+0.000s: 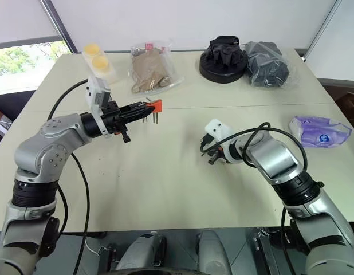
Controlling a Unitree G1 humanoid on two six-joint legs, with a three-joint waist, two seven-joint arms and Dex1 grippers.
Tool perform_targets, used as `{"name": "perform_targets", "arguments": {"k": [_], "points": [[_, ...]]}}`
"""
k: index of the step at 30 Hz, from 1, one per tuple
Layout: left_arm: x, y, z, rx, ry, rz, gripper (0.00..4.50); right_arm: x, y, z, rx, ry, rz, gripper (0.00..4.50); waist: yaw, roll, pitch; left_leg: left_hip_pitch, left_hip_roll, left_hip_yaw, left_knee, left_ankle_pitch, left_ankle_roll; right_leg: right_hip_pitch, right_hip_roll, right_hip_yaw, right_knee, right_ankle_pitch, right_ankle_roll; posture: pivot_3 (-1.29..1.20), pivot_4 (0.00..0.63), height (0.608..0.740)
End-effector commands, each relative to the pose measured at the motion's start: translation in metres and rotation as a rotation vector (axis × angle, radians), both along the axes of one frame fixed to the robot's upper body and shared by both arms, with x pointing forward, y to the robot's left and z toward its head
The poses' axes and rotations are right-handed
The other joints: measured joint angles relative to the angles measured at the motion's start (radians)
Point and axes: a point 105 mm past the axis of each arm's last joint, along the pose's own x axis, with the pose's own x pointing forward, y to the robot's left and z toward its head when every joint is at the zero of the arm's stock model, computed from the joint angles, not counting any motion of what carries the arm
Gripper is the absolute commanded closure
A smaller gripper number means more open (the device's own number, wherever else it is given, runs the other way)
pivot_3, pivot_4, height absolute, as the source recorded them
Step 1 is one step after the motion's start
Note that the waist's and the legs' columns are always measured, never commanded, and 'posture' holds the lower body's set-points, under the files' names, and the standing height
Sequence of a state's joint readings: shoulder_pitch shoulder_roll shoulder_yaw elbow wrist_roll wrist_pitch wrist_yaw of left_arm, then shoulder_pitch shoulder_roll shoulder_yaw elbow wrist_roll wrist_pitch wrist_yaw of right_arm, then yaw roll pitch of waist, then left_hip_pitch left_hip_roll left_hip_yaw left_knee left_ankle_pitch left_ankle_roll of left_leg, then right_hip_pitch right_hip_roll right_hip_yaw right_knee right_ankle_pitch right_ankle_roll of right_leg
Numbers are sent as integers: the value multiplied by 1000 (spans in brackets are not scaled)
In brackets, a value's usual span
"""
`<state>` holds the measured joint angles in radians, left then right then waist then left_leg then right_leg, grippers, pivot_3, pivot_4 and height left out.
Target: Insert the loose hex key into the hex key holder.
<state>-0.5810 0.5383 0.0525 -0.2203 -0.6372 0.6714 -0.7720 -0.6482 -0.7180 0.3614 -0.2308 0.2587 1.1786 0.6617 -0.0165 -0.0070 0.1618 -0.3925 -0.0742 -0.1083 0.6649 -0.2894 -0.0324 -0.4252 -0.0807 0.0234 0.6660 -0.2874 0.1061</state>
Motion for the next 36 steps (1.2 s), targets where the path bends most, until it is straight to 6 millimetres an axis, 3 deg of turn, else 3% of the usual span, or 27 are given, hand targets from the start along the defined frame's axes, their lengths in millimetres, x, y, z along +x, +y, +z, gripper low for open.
{"name": "perform_targets", "arguments": {"k": [1, 4, 8, 12, 16, 18, 25, 36], "points": [[-3, -1, 12, -6, -57, -6, 4500, 18, 16, 35, 93, -298, 44, 4480, 0, 0, 0, 0, 0, 0, 0, 0, 0, 0, 0, 0, 0, 0, 0, 0, 150, 740], [-2, -4, 12, -19, -53, -8, 4500, 39, 16, 79, 218, -606, -20, 4480, 1, 0, 0, 0, 0, 1, 0, 0, 0, 0, 0, 0, 0, 0, 0, 0, 150, 740], [0, -5, 14, -34, -48, -12, 4500, 49, 15, 125, 438, -830, -125, 4480, 2, 0, 0, 0, 0, 0, 0, 0, 0, 0, 0, 0, 0, 0, 0, 0, 150, 740], [5, -5, 16, -54, -41, -3, 4500, 48, 21, 155, 694, -913, -163, 4480, -1, 0, 0, 0, 0, 0, 0, 0, 0, -1, 0, 0, 1, 0, 0, 0, 150, 740], [10, -5, 19, -53, -47, 3, 4500, 27, 48, 181, 1071, -823, -7, 4480, -5, 0, 0, 0, 0, 0, -1, 0, 0, -1, 1, 0, 1, 0, 0, 0, 150, 740], [13, -5, 20, -45, -57, 7, 4500, 18, 59, 189, 1177, -779, 79, 4480, -8, 0, 0, 0, 0, 0, -1, 0, 0, -1, 1, 0, 1, 0, 0, 0, 150, 740], [17, -3, 28, -60, -80, 22, 4500, 8, 87, 203, 1221, -788, 229, 4480, -10, 0, 0, 0, 0, 0, -1, 0, 0, -1, 1, -1, 2, 0, 0, 0, 150, 740], [15, -5, 31, -71, -88, 26, 4500, 6, 100, 184, 1141, -770, 301, 4480, -28, 0, 0, 0, 0, -2, -1, 0, 0, -2, 1, -1, 3, 0, 0, 0, 150, 740]]}}
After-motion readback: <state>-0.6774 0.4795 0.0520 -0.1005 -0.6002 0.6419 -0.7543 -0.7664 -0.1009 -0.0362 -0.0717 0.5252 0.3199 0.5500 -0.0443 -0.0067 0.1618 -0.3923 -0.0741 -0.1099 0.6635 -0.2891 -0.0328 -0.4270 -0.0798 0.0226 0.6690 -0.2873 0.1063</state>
